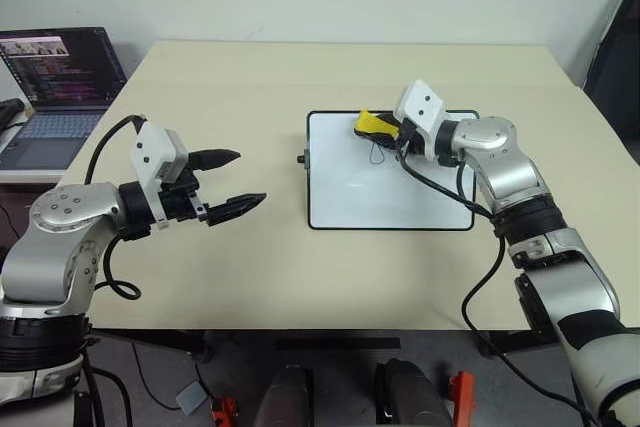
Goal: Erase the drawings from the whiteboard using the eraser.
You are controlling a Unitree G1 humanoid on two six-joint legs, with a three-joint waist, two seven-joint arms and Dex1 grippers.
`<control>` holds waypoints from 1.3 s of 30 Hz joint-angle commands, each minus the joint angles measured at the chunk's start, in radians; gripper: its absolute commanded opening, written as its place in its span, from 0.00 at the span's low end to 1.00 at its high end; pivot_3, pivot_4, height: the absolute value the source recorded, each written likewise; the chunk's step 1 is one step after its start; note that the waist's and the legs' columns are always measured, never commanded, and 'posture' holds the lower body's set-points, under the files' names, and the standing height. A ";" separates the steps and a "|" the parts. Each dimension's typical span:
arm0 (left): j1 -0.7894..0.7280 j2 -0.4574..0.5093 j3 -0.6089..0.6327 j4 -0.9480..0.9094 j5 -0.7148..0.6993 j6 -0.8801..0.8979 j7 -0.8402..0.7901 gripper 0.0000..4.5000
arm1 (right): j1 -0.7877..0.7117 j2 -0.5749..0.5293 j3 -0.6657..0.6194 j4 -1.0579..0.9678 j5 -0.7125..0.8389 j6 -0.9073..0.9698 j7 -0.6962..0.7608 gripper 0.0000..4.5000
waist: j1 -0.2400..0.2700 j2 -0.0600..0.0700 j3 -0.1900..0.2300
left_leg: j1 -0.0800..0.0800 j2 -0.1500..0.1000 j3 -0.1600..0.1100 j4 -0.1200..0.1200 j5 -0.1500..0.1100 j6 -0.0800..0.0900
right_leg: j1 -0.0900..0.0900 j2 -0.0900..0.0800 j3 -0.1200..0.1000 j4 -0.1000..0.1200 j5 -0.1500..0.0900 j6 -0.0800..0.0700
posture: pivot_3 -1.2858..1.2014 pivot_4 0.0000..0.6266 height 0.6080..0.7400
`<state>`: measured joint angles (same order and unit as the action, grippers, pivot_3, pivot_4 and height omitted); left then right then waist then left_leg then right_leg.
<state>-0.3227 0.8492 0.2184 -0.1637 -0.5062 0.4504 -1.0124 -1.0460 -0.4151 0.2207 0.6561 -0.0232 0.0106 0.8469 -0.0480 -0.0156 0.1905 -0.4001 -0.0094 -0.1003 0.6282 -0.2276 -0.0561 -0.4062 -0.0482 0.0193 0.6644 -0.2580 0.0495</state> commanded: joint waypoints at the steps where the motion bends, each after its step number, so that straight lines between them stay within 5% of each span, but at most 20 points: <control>1: 0.004 0.019 0.039 -0.046 -0.010 -0.002 0.013 1.00 | -0.064 0.004 -0.002 0.077 -0.044 -0.083 -0.031 0.23 | -0.006 0.000 0.000 | 0.000 0.000 0.000 0.000 0.000 0.000 | 0.000 0.001 0.000 0.000 0.000 0.000 | 0.52 0.24 1.00; 11: 0.009 0.018 0.039 -0.061 -0.011 0.006 0.027 1.00 | -0.056 0.042 0.043 0.200 -0.129 -0.148 -0.031 0.23 | -0.009 0.000 0.000 | 0.002 0.002 0.000 0.001 0.000 0.000 | 0.001 0.003 0.001 0.001 0.001 -0.002 | 0.52 0.24 1.00; 28: 0.000 0.009 0.026 -0.061 -0.009 0.005 0.038 1.00 | 0.253 0.057 0.084 -0.125 -0.104 -0.004 0.096 0.23 | -0.009 -0.003 -0.003 | 0.021 0.005 0.005 0.002 0.004 0.003 | 0.009 0.010 0.011 0.014 0.000 -0.002 | 0.52 0.24 1.00; 33: -0.008 0.011 0.024 -0.058 -0.013 0.007 0.036 1.00 | 0.277 0.004 -0.008 -0.373 0.042 0.101 0.187 0.23 | -0.009 -0.003 -0.002 | 0.023 0.005 0.006 0.001 0.004 0.003 | 0.011 0.010 0.012 0.014 0.000 -0.002 | 0.52 0.24 1.00; 39: -0.016 0.035 0.048 -0.040 -0.022 0.008 0.014 1.00 | 0.287 -0.209 -0.203 -0.796 0.341 0.403 0.322 0.23 | -0.004 -0.004 -0.002 | 0.012 0.006 0.008 0.001 0.004 0.003 | 0.000 0.009 0.014 0.013 0.003 -0.005 | 0.52 0.24 1.00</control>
<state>-0.3230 0.8570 0.2292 -0.1956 -0.5107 0.4627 -0.9898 -0.7435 -0.5905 0.0874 -0.0541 0.2395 0.3487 1.1408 -0.0517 -0.0193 0.1889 -0.3889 -0.0038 -0.0923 0.6287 -0.2246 -0.0540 -0.4065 -0.0389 0.0327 0.6763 -0.2558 0.0446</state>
